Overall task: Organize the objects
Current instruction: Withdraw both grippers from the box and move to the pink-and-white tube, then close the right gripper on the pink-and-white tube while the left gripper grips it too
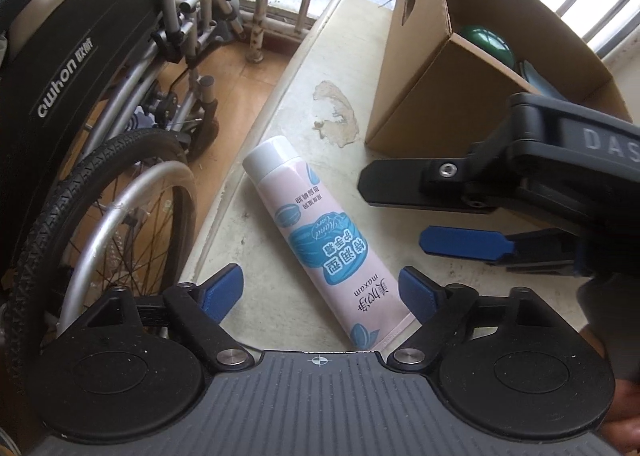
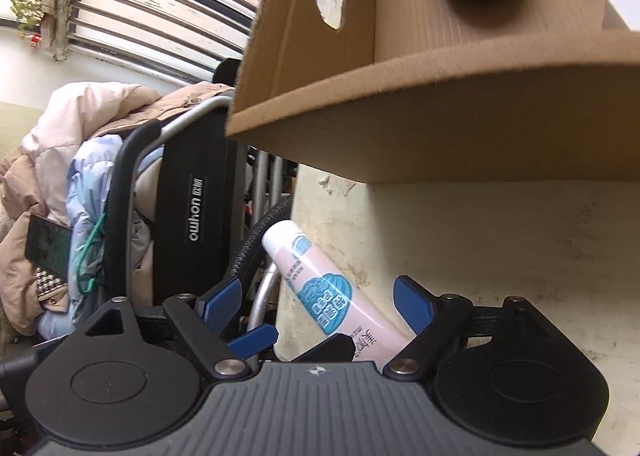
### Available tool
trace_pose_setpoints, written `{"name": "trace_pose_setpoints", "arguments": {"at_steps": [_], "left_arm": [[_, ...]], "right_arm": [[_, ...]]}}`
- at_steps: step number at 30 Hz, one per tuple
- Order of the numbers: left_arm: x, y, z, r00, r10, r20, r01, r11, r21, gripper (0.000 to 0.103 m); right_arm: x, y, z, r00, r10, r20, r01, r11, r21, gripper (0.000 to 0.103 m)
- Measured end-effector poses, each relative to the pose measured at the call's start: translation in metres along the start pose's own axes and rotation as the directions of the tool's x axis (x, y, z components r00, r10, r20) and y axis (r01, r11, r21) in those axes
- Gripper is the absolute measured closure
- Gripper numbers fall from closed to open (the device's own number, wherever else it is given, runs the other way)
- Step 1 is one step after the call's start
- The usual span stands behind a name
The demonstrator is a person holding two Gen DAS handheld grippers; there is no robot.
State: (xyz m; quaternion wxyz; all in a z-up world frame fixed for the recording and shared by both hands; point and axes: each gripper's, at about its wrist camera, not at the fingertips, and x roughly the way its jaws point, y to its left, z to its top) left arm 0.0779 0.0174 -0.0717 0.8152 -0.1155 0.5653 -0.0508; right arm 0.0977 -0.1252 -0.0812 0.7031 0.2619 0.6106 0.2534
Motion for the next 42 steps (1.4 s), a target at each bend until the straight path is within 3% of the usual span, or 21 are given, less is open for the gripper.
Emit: {"name": "trace_pose_setpoints", "arguments": {"at_steps": [14,26,35,42], "left_arm": [[0.010,0.002,-0.003,0.997,-0.068,-0.024,0.068,0.998,-0.004,0.035],[0.014,-0.004,-0.002,0.996,-0.091,-0.020,0.091,0.996,0.012,0.035],[0.014,-0.010,-0.004,0.996,-0.089,-0.015,0.090,0.995,0.042,0.036],[0.013,-0.010,-0.008,0.996,-0.093,-0.015,0.094,0.993,0.072,0.037]], "right_arm": [[0.014,-0.009,-0.003,0.999,-0.036,-0.024,0.036,0.999,0.022,0.026],[0.015,-0.016,-0.002,0.999,-0.019,-0.026,0.019,0.999,0.031,0.030],[0.021,-0.019,-0.005,0.999,0.024,-0.042,-0.022,0.999,0.042,0.048],[0.025,-0.017,-0.005,0.997,0.041,-0.063,-0.039,0.999,0.038,0.049]]}}
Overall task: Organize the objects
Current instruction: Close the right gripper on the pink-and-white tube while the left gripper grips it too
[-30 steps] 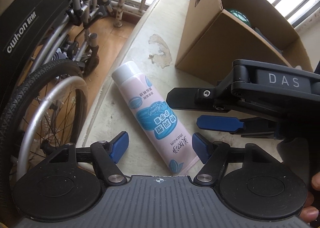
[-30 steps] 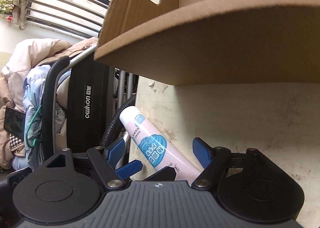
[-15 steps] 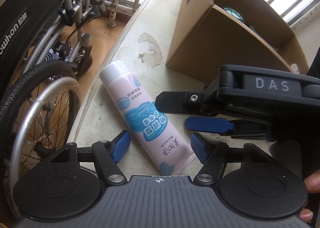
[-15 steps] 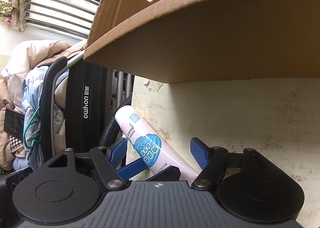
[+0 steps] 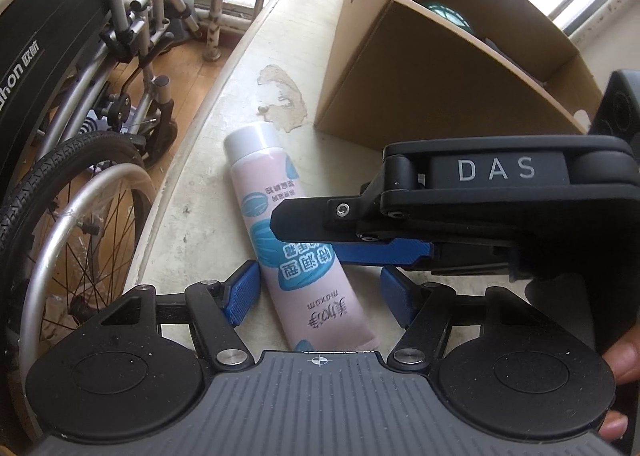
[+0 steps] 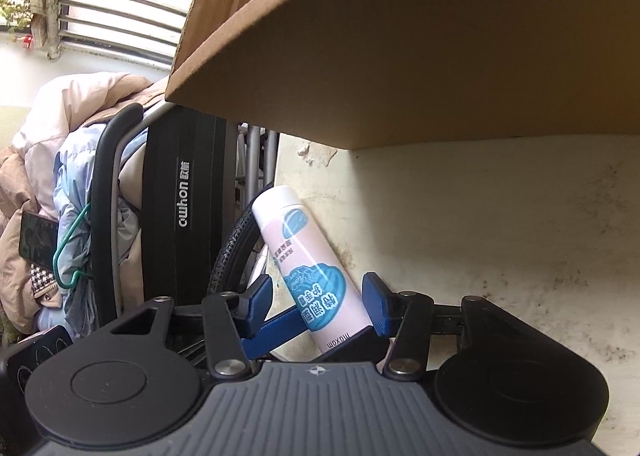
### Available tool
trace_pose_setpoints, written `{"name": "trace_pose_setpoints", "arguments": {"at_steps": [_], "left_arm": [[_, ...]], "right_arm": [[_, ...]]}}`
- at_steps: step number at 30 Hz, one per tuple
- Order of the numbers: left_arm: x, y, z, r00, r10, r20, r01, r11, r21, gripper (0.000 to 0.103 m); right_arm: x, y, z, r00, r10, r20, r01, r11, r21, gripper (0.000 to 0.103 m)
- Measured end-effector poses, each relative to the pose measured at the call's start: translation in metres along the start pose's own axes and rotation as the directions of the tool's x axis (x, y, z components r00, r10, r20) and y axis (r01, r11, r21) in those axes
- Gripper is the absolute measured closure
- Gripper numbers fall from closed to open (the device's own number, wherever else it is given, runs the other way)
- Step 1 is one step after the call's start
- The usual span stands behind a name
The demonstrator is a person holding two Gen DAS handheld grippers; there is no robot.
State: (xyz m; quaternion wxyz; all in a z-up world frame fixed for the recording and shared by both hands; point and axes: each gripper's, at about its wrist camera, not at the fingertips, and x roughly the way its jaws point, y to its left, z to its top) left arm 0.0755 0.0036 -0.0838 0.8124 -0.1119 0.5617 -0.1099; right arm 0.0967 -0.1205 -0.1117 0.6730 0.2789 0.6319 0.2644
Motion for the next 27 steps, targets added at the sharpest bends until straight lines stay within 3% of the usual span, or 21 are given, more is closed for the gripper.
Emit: {"name": "trace_pose_setpoints", "arguments": {"at_steps": [16,23,27], "left_arm": [[-0.002,0.002,-0.006,0.999,-0.031,0.021,0.031,1.000,0.000,0.036],[-0.003,0.003,-0.007,0.999,-0.042,0.031,0.042,0.999,-0.015,0.036],[-0.003,0.002,-0.008,0.999,-0.042,0.033,0.042,0.999,-0.009,0.036]], "right_arm": [[-0.013,-0.015,-0.001,0.987,0.155,-0.032,-0.156,0.988,-0.015,0.049],[-0.007,-0.039,0.001,0.956,0.294,-0.010,-0.292,0.951,0.104,0.051],[0.000,-0.046,0.001,0.960,0.281,-0.006,-0.277,0.951,0.140,0.056]]}}
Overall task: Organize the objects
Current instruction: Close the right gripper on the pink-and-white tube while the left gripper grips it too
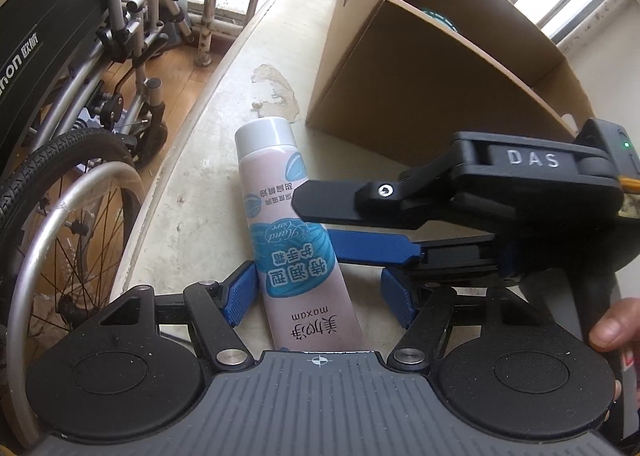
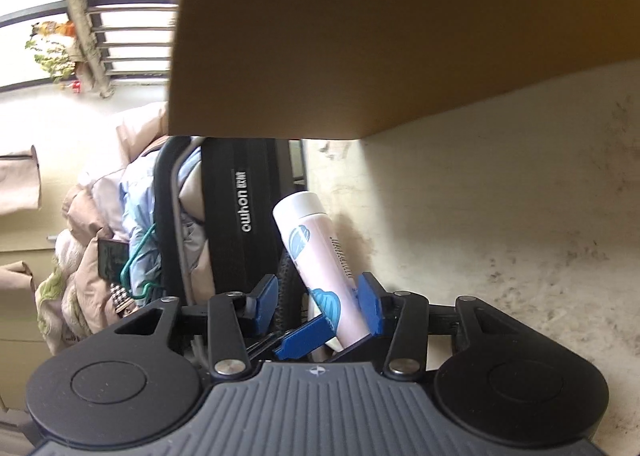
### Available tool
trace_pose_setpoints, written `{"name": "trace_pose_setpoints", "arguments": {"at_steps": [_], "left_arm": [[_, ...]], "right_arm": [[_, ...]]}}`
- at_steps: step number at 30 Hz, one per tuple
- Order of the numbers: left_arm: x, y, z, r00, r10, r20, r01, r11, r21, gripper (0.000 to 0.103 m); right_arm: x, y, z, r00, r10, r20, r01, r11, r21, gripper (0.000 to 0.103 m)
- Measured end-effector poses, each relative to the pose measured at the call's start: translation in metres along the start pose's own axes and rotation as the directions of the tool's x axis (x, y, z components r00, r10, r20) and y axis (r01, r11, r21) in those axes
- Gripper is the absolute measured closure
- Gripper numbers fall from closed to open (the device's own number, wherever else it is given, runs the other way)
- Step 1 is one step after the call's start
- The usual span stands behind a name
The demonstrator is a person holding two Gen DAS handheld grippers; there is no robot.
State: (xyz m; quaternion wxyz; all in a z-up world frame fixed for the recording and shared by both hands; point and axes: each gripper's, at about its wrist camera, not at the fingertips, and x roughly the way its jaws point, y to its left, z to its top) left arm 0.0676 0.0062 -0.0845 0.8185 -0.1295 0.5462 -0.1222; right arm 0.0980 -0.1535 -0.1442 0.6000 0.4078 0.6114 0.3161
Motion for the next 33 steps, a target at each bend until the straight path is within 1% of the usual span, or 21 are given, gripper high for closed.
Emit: {"name": "trace_pose_setpoints", "arguments": {"at_steps": [3,7,11,14,16,18,21,24,26,33], "left_arm": [[-0.001,0.000,-0.001,1.000,-0.001,0.002,0.001,1.000,0.003,0.036],[-0.001,-0.001,-0.001,1.000,0.004,0.005,-0.004,1.000,0.007,0.036],[-0.002,-0.001,-0.001,1.000,0.013,0.005,-0.013,1.000,0.005,0.036],[0.000,-0.005,-0.001,0.999,0.044,-0.006,-0.044,0.999,0.025,0.037],[0.000,-0.007,0.000,0.998,0.056,-0.015,-0.056,0.998,0.026,0.040],[-0.001,-0.004,-0.001,0.999,0.046,-0.021,-0.046,0.999,0.002,0.044],[-0.002,-0.002,-0.002,0.999,0.038,-0.029,-0.038,0.999,-0.027,0.046],[-0.002,-0.005,0.000,0.997,0.062,-0.039,-0.062,0.998,-0.009,0.047],[-0.001,-0.005,0.000,0.997,0.066,-0.042,-0.066,0.998,-0.008,0.047],[-0.001,-0.001,0.001,0.997,0.070,-0.038,-0.070,0.998,-0.006,0.047]], "right_arm": [[0.002,0.002,-0.001,1.000,-0.017,-0.001,0.017,1.000,-0.017,0.058],[0.007,0.008,0.000,0.998,-0.061,-0.008,0.060,0.996,-0.059,0.060],[0.012,0.015,-0.001,0.993,-0.120,-0.011,0.118,0.988,-0.104,0.067],[0.012,0.014,-0.001,0.992,-0.127,-0.013,0.125,0.986,-0.108,0.068],[0.011,0.015,-0.001,0.992,-0.127,-0.014,0.125,0.986,-0.110,0.068],[0.009,0.013,-0.002,0.992,-0.124,-0.013,0.121,0.986,-0.112,0.069],[0.005,0.010,-0.002,0.993,-0.117,-0.006,0.116,0.989,-0.097,0.071],[0.004,0.007,-0.002,0.993,-0.118,-0.004,0.118,0.990,-0.079,0.071],[0.003,0.008,-0.002,0.993,-0.121,-0.004,0.120,0.990,-0.078,0.071],[0.004,0.016,-0.003,0.989,-0.146,0.005,0.145,0.982,-0.124,0.071]]}}
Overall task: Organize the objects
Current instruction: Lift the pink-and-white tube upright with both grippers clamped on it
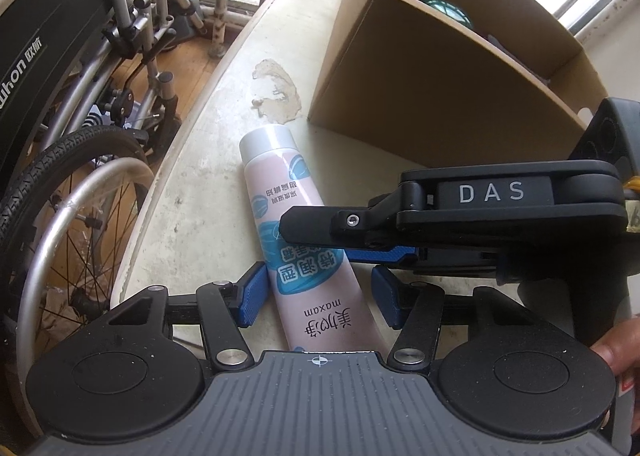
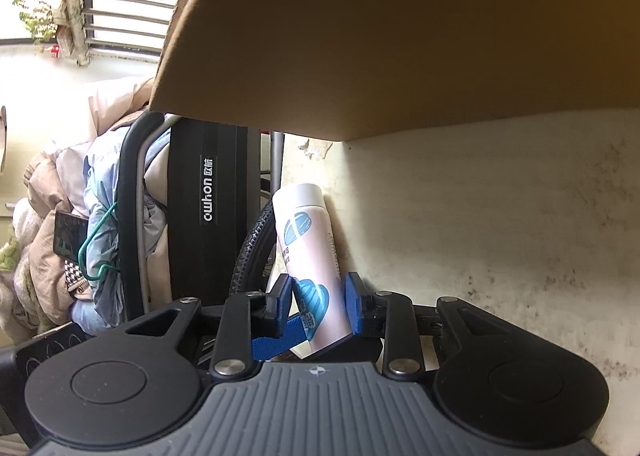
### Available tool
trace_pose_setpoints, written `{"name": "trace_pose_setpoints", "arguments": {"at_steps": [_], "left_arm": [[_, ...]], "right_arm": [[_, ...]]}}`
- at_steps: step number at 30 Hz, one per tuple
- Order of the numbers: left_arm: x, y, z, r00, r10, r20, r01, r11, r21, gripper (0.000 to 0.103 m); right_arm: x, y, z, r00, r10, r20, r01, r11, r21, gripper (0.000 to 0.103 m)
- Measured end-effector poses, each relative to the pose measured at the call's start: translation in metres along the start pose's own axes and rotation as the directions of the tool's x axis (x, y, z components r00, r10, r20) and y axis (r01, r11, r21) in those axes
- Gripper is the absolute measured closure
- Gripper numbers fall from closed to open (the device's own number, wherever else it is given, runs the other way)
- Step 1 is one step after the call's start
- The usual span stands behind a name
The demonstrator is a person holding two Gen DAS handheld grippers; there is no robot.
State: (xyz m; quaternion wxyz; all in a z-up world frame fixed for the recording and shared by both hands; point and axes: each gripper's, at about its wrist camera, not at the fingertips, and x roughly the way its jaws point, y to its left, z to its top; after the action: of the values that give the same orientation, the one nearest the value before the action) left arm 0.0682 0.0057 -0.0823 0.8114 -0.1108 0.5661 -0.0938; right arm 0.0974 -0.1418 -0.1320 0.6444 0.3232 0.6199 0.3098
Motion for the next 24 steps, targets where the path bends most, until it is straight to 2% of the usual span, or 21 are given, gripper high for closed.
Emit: {"name": "trace_pose_setpoints", "arguments": {"at_steps": [9,24], "left_arm": [[0.002,-0.002,0.005,0.999,0.031,-0.034,-0.031,0.999,-0.014,0.047],[-0.007,-0.006,0.005,0.994,0.038,-0.101,-0.042,0.999,-0.033,0.047]], "right_arm": [[0.009,0.007,0.002,1.000,-0.014,-0.012,0.013,0.999,-0.032,0.071],[0.001,0.011,-0.006,1.000,0.000,-0.005,0.000,1.000,0.024,0.071]]}}
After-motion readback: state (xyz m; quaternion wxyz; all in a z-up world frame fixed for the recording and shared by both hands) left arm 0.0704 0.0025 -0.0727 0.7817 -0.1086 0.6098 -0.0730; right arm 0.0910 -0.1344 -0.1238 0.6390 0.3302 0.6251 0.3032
